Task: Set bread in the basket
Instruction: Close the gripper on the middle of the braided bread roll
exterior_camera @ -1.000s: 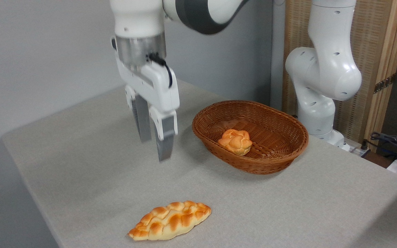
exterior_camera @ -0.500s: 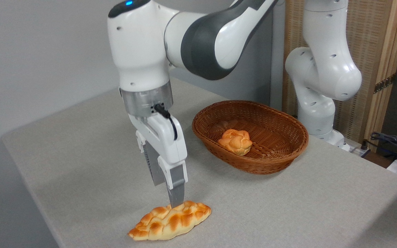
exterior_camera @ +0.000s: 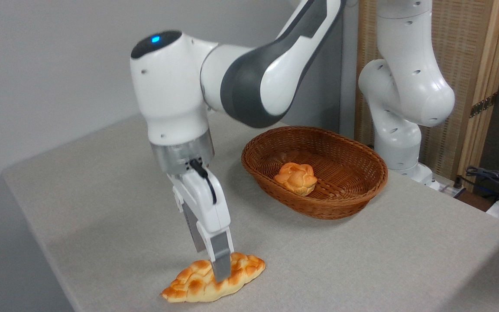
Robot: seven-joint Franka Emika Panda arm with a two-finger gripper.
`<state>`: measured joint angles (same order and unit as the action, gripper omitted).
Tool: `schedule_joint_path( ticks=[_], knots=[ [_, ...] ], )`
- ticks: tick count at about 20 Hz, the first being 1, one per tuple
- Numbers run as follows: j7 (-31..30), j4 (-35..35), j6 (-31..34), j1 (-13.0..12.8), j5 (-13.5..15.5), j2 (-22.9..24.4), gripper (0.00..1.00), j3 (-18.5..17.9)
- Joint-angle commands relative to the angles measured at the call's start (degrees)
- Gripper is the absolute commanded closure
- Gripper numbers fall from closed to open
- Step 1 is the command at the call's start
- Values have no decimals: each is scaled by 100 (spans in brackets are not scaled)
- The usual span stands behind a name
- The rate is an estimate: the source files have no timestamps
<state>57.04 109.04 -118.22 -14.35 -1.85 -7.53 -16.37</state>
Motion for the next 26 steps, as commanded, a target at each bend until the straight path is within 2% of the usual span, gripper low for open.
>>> schedule_joint_path(
  ticks=[1, 3, 5, 7, 8, 11, 15, 21, 26],
  knots=[
    [88, 38, -193, 168, -87, -135, 0, -59],
    [219, 30, -211, 213, -87, -170, 0, -42],
    [255, 38, -211, 213, -87, -231, 15, -42],
    [255, 38, -202, 213, -79, -258, 40, -16],
    [255, 38, -202, 213, -79, -266, 46, 2],
    [246, 56, -167, 196, -70, -328, 47, 72],
    [299, 47, -167, 196, -70, -319, 71, 116],
    [290, 21, -167, 178, -26, -240, 75, 143],
    [115, 3, -105, 178, -17, 251, 75, 590]
  ],
)
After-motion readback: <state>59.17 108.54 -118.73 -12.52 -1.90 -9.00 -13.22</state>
